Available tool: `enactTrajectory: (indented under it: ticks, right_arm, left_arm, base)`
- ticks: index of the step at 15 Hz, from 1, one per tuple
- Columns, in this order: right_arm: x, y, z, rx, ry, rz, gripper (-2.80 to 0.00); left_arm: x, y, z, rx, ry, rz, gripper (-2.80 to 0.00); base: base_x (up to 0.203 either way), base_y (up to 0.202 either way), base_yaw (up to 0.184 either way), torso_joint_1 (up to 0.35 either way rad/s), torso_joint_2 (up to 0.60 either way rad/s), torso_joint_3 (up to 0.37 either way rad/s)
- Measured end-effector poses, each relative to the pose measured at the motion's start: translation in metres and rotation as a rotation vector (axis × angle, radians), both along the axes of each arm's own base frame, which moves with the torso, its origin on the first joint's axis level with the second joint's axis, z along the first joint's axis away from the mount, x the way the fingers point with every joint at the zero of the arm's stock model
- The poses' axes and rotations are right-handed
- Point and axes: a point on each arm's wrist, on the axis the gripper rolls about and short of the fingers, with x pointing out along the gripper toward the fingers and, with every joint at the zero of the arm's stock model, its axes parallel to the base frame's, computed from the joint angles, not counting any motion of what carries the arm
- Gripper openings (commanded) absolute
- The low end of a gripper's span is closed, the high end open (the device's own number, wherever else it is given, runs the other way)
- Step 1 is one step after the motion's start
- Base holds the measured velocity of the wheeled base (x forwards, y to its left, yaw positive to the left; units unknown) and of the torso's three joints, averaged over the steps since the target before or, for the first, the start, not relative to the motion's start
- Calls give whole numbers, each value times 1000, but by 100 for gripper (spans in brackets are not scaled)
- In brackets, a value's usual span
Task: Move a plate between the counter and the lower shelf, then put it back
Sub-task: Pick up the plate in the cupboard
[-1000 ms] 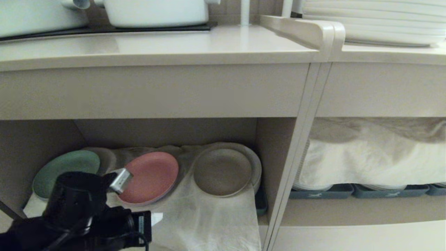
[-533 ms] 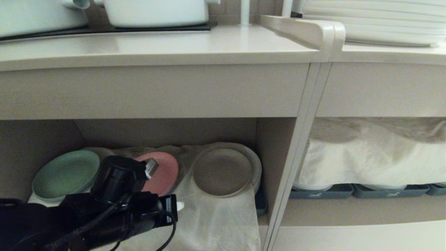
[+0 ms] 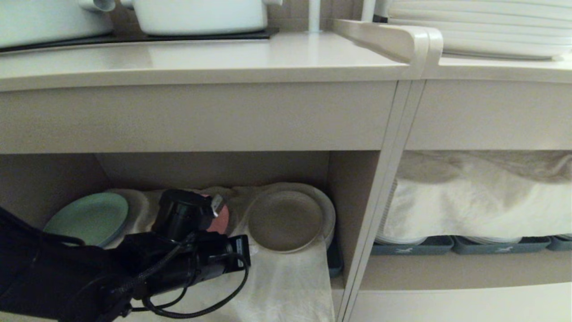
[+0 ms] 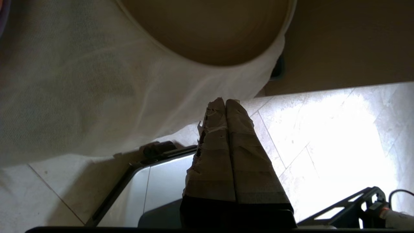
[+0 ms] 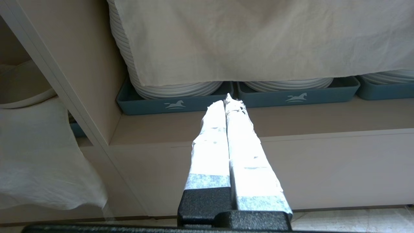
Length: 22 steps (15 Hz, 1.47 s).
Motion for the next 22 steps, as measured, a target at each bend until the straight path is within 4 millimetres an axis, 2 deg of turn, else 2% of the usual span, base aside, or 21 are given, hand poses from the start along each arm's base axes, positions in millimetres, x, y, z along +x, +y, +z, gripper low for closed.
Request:
enactTrajectory:
  ticks: [1, 2, 9, 22]
  right_arm:
    - [0, 0, 0, 0, 0, 0, -280]
    - [0, 0, 0, 0, 0, 0, -280]
    - [0, 0, 0, 0, 0, 0, -280]
    - [0, 0, 0, 0, 0, 0, -280]
  left_arm:
    - [2, -1, -2, 5, 5, 0, -280]
    - [4, -2, -4, 9, 10, 2, 0]
    - [28, 4, -12, 16, 23, 62, 0]
    - [68, -10, -32, 99, -14, 76, 0]
  base:
    - [0, 0, 0, 0, 0, 0]
    - [0, 0, 0, 0, 0, 0]
    - [0, 0, 0, 0, 0, 0]
    - [0, 0, 0, 0, 0, 0]
